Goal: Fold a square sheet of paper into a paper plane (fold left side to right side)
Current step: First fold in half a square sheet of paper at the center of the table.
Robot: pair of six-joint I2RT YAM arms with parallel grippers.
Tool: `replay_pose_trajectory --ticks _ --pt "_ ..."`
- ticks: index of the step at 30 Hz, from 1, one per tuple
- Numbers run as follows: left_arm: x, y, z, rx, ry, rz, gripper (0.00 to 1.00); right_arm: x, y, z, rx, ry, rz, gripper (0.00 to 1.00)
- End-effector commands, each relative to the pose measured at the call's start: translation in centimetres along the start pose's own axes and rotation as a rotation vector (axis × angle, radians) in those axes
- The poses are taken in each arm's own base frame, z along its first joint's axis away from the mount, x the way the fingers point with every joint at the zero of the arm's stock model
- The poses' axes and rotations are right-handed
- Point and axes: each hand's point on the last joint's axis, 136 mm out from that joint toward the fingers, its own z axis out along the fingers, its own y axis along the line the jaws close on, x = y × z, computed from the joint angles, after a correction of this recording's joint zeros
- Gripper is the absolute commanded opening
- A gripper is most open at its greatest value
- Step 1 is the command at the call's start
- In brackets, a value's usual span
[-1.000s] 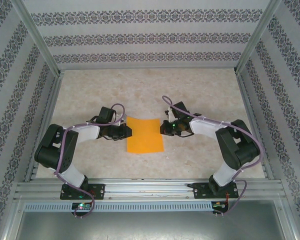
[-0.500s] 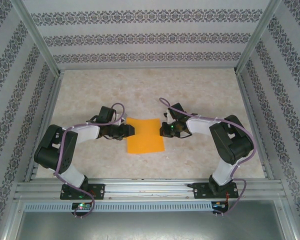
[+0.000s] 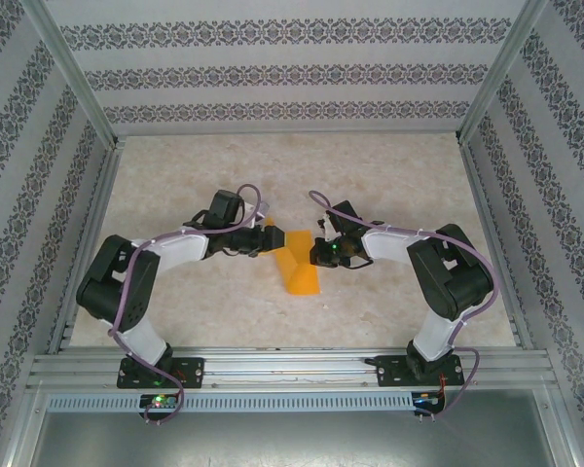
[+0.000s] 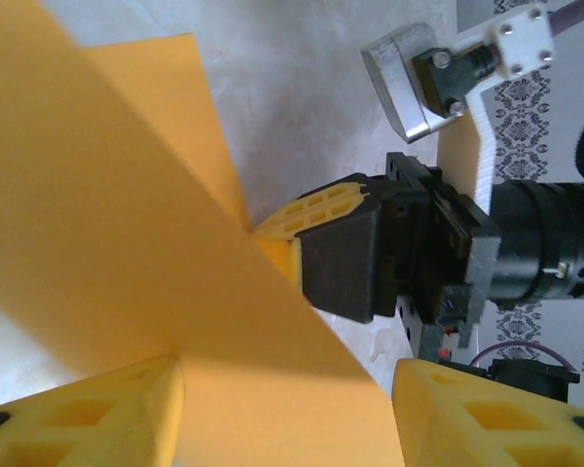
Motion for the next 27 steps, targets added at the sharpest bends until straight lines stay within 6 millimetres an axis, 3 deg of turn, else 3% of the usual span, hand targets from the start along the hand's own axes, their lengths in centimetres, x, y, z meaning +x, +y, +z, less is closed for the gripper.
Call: replay_pose_trajectory --ticks 1,7,14,21,27 --pt "0.0 -0.3 1.5 0.026 0.022 0.005 0.59 1.2 -0.7 0.6 0.023 0.014 0.011 0.07" --pt "0.5 0.5 2.3 0.007 0.035 -0.005 0.53 0.6 0.6 0.0 -0.045 -0.03 0.014 0.07" --pt "1.4 1.7 2.3 -0.049 0.06 -0.007 0.33 -1.0 2.6 -1.9 -0.143 -0.116 0.011 0.08" --pt "1.7 2.1 2.6 -0.062 0.072 -0.009 0.18 -2.4 2.7 -4.6 -0.193 -0.205 0.002 0.34" --pt "1.7 2.2 2.8 -0.062 0.072 -0.011 0.13 -2.0 4.9 -5.0 -0.35 -0.172 -0.016 0.52"
